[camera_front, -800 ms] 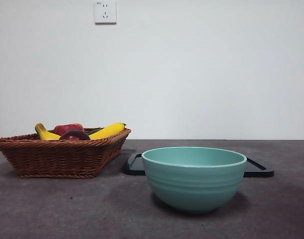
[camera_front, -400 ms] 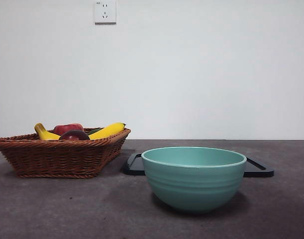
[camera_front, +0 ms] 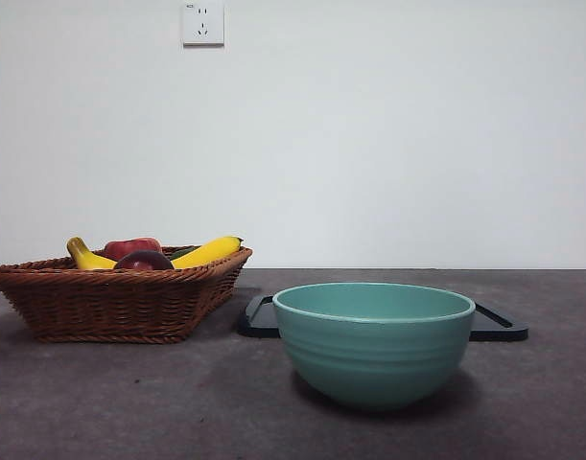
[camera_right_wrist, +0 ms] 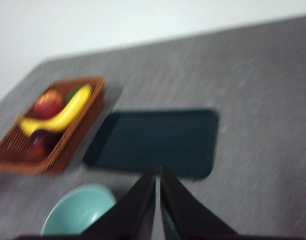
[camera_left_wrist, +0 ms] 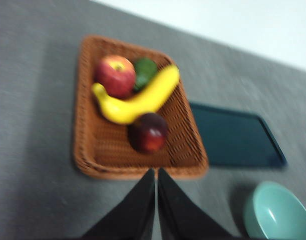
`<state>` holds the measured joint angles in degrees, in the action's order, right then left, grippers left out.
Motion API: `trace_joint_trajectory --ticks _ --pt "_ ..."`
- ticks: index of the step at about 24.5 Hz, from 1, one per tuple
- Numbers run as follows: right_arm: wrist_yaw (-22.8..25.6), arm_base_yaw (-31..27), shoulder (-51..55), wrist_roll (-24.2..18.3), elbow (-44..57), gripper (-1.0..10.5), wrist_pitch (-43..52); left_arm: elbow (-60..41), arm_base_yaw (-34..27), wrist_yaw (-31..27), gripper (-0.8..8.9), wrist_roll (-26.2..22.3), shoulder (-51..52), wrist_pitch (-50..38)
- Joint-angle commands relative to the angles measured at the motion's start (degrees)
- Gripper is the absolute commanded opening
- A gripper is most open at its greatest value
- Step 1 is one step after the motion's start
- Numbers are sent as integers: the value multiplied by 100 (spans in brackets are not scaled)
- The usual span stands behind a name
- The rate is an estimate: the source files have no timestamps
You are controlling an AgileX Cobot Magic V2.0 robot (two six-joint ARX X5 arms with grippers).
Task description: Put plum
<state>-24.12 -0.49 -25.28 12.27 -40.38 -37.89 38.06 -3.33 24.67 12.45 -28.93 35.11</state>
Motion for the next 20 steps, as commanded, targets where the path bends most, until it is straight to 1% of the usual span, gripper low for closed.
trace_joint_trajectory --ticks 1,3,7,10,12,14,17,20 --pt "-345 15 -496 -557 -507 6 -509 483 37 334 9 -713 -391 350" --pt "-555 72 -890 -826 -868 6 -973 789 111 535 9 -929 -669 684" --pt "-811 286 -1493 -1318 -1403 6 -1714 1228 317 907 9 -1355 -1106 1320" --pt "-907 654 -1987 -1727 -1742 6 -2275 1443 614 1156 9 -1746 -1414 1888" --pt "-901 949 -2127 -1790 -1777 6 -2358 1464 809 1182 9 -1851 -1506 2159" --pt "-890 1182 -2199 -1799 -1777 6 -2371 1464 938 1182 9 -1904 -1532 2216" --pt "-887 1314 -2223 -1838 -1775 6 -2365 1464 990 1182 9 -1904 -1530 2208" --pt "-887 1314 -2221 -1827 -1775 7 -2365 1464 990 1182 10 -1904 -1530 2205"
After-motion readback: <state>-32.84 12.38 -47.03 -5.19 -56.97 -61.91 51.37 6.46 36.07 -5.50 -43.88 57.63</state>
